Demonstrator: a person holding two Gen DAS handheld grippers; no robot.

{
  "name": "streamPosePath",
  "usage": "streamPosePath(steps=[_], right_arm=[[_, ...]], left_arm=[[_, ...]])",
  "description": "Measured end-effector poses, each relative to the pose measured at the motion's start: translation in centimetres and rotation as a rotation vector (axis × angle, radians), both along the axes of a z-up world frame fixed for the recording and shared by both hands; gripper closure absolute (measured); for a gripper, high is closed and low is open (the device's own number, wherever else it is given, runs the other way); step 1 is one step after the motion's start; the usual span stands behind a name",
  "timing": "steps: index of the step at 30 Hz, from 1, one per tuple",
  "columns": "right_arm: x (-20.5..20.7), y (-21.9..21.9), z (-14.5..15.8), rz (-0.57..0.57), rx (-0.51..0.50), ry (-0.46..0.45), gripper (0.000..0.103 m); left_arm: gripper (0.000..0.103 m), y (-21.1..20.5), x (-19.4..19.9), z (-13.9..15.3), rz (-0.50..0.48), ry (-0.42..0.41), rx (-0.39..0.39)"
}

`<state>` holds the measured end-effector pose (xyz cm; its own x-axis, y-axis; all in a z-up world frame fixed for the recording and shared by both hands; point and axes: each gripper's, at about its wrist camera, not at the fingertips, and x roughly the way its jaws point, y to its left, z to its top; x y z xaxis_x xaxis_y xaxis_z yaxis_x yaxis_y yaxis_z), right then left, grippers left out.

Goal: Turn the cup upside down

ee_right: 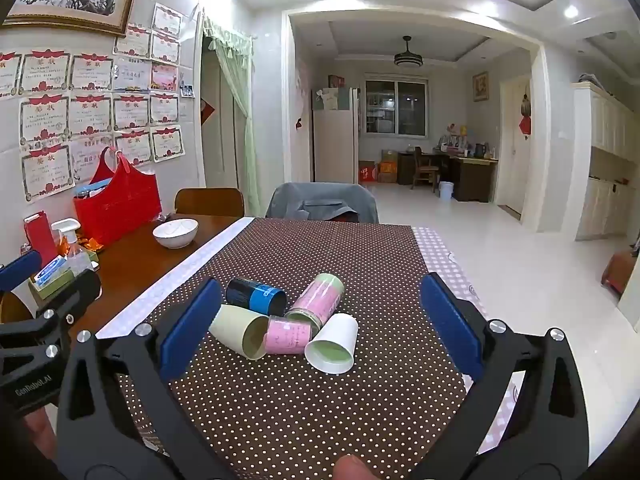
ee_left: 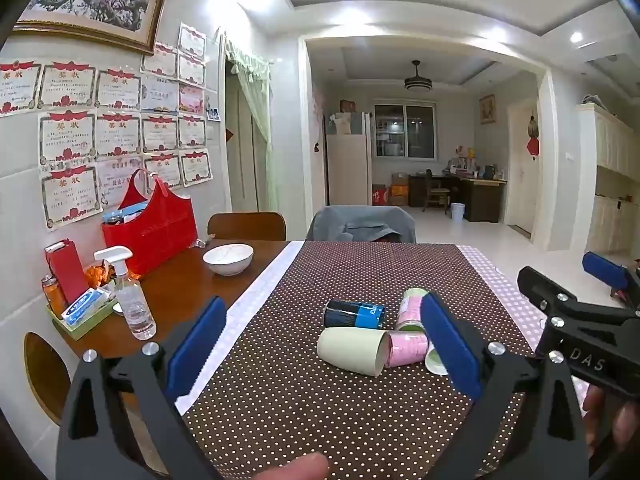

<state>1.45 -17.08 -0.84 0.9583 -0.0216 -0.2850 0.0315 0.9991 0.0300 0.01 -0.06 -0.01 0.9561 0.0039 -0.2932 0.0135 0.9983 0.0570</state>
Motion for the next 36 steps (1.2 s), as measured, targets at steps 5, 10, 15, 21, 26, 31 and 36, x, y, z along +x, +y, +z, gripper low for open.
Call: streamPosePath(steps=[5, 10, 15, 21, 26, 31, 36], right_arm=[[-0.1, 0.0, 0.0, -0.001, 0.003, -0.002, 0.006], [-0.2, -0.4, 0.5, -0.001, 0.008, 0.000, 0.006], [-0.3, -0.8, 0.8, -0.001, 0.010, -0.003, 0.006], [-0.4, -0.8, 0.8, -0.001, 0.009, -0.006, 0.006], [-0.4, -0.7, 1.0, -0.002, 0.007, -0.009, 0.006], [-0.5, -0.5, 0.9, -0.004, 0.006, -0.011, 0.006], [-0.6, -0.5, 1.1, -0.005, 0.006, -0.011, 0.006]], left_arm=[[0.007, 0.1, -0.1, 0.1, 0.005, -0.014, -0.005], [0.007, 0.1, -0.1, 1.6, -0.001, -0.029, -0.006], [0.004, -0.4, -0.7, 1.0, 0.000, -0.046, 0.011], [0.004, -0.1, -0.6, 1.0, -0.009, -0.043, -0.002], [0.004, 0.0, -0.6, 0.9, -0.015, -0.048, -0.015], [0.004, 0.1, -0.4, 0.8, -0.009, -0.040, -0.012], [0.004, 0.3, -0.4, 0.8, -0.004, -0.036, -0.016]])
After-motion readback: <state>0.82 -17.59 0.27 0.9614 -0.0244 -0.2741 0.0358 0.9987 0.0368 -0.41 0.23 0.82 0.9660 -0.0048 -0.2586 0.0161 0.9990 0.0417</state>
